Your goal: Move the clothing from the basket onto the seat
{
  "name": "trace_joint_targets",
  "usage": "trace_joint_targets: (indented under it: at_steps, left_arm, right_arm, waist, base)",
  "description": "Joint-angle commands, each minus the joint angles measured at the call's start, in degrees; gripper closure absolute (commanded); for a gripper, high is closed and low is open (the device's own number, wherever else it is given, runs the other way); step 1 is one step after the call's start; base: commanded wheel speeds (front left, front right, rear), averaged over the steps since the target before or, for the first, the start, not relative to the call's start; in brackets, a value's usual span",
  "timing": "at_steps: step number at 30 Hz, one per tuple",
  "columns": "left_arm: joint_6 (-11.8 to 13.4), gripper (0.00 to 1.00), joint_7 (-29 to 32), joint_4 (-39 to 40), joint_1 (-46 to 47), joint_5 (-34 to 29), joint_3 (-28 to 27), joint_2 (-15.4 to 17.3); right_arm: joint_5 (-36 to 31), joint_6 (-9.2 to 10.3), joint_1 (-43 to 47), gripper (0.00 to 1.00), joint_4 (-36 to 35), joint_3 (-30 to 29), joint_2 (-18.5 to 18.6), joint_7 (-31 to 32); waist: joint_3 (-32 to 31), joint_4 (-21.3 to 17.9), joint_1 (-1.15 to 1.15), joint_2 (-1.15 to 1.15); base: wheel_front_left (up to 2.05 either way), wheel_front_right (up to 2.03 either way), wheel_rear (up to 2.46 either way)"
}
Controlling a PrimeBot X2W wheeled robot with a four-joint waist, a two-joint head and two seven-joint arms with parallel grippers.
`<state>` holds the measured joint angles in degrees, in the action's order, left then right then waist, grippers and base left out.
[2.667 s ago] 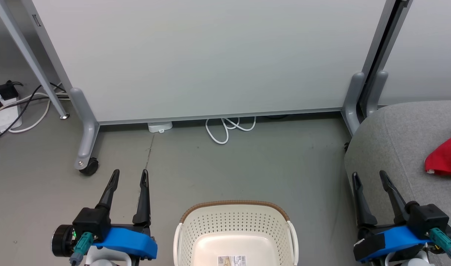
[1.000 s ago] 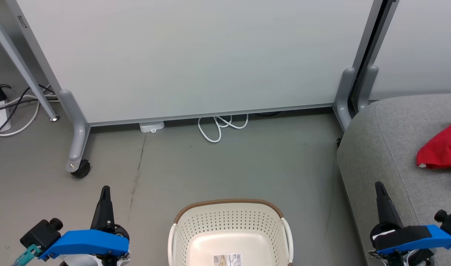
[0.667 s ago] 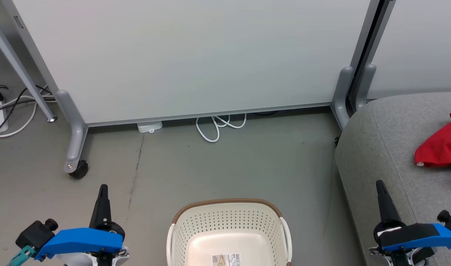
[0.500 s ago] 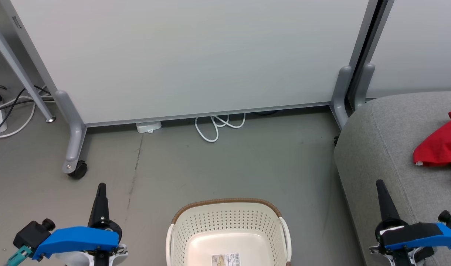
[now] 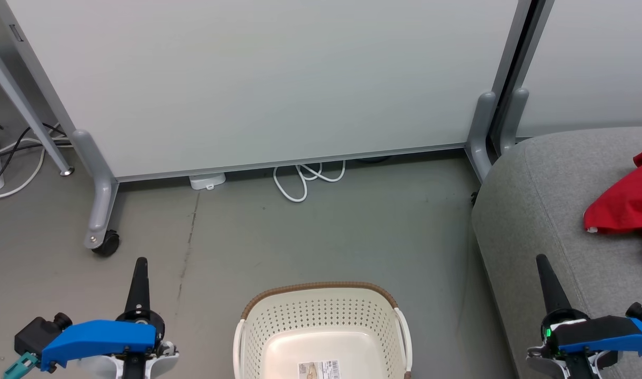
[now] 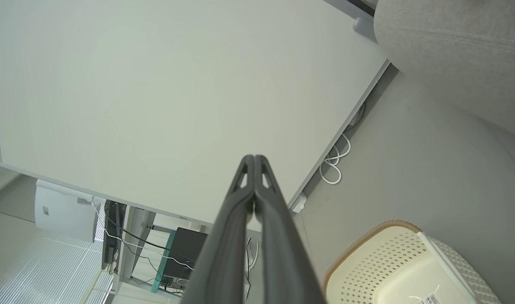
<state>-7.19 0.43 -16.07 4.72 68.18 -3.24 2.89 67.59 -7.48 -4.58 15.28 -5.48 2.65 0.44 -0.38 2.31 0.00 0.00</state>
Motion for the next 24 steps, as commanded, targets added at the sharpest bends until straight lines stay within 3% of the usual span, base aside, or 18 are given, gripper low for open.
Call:
trace_joint_targets:
  at_steps: [1, 24]
  left_arm:
    - [-0.32, 1.0, 0.4, 0.77, 1.26, 1.33, -0.56, 0.01]
    - [-0.41, 1.0, 3.41, 1.46, 1.66, 12.98, -2.03, -0.01]
  right_arm:
    - [1.62, -0.02, -1.51, 1.0, -0.74, -0.15, 0.31, 0.42]
    - [13.39, -0.03, -1.68, 1.0, -1.07, -0.66, 0.33, 3.4]
  waist:
    - [0.02, -0.06, 0.0, 0.0]
    - [0.26, -1.07, 0.0, 0.0]
  base:
    - [0.0, 0.0, 0.0]
    - [0.0, 0.0, 0.0]
